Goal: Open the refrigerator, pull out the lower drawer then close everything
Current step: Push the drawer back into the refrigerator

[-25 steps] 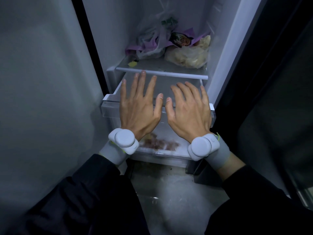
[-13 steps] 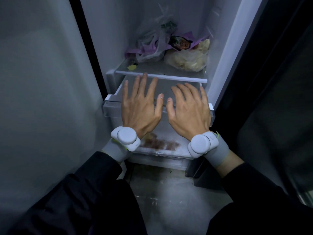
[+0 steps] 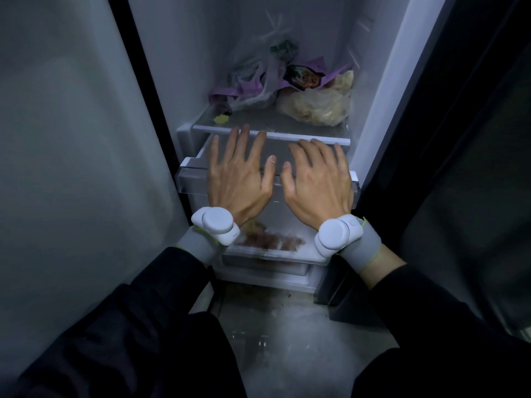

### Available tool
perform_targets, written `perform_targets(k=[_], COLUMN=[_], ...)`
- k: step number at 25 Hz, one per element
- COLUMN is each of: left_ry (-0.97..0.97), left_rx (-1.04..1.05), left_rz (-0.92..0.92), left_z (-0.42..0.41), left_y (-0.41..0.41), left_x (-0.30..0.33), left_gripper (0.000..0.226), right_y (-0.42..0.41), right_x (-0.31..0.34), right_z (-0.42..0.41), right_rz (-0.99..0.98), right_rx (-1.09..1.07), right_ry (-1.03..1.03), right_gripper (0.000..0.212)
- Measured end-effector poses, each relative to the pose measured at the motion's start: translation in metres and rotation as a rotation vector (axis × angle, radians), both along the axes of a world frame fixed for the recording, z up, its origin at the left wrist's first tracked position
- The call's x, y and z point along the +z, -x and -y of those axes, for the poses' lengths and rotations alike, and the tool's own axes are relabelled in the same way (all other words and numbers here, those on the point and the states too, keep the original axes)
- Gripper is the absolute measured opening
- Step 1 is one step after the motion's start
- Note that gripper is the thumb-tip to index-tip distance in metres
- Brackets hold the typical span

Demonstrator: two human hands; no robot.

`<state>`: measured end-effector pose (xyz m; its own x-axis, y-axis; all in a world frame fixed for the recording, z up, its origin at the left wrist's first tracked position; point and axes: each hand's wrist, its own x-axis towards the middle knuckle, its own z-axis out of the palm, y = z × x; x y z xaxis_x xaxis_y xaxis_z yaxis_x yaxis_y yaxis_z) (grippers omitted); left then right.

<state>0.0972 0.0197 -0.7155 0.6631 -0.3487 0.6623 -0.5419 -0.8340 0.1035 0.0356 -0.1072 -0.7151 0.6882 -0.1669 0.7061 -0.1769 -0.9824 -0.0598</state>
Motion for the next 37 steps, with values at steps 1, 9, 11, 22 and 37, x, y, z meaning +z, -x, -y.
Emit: perform_targets(k=[1, 9, 11, 22, 37], left_ry=[-0.006, 0.041, 0.035, 0.197, 0.243], left_rx=[-0.005, -0.094, -0.172, -0.353, -0.363], left_rz=[0.008, 0.016, 0.045, 0.161, 0.163], left_z=[0.0, -0.008, -0.012, -0.018, -0.011], left_y=[-0.002, -0.009, -0.008, -0.012, -0.025], left_x=[-0.001, -0.015, -0.019, -0.024, -0.021], left_gripper=[0.056, 0.055, 0.053, 0.025, 0.017], right_y=[-0.002, -0.009, -0.008, 0.006, -0.001], right_x=[0.0, -0.002, -0.003, -0.01, -0.018], right_z=[0.001, 0.011, 0.014, 0.022, 0.029], right_rz=[0.003, -0.015, 0.023, 0.193, 0.178], right_rx=[0.004, 0.04, 0.112, 0.316, 0.254], right_ry=[0.002, 0.031, 0.037, -0.042, -0.097], right_gripper=[0.044, 0.046, 0.045, 0.017, 0.026])
